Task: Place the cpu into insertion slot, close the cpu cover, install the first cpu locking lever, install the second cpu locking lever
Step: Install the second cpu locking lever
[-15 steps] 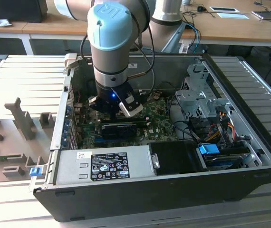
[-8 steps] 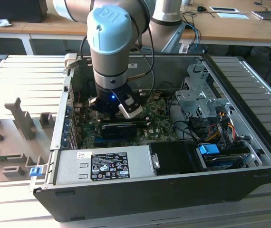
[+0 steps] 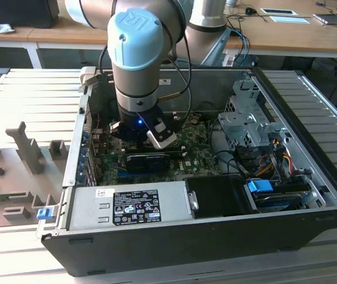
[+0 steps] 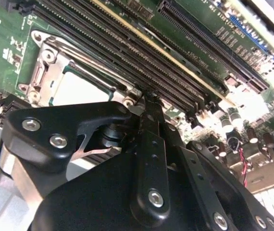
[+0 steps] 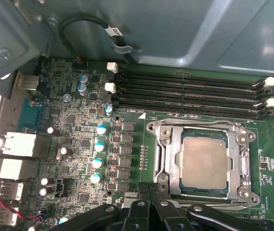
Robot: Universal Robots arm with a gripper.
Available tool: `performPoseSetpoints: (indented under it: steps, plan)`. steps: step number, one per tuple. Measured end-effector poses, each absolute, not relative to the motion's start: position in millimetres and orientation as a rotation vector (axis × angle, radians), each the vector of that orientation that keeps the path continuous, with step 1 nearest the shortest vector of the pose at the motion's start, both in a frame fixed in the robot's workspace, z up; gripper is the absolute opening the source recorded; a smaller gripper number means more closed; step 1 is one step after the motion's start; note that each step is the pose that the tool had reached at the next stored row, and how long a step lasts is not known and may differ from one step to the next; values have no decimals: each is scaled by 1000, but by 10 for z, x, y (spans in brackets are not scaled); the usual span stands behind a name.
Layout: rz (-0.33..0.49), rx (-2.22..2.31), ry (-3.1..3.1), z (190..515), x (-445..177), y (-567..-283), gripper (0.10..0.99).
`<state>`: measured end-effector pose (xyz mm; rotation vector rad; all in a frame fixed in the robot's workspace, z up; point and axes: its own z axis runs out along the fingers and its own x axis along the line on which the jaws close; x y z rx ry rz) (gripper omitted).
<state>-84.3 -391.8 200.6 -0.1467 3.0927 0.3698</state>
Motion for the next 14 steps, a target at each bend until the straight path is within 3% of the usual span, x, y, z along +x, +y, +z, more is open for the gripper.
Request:
performPoseSetpoints:
  steps: [14]
  plan:
    - [370,-147,3093,2254,-843,-3918,106]
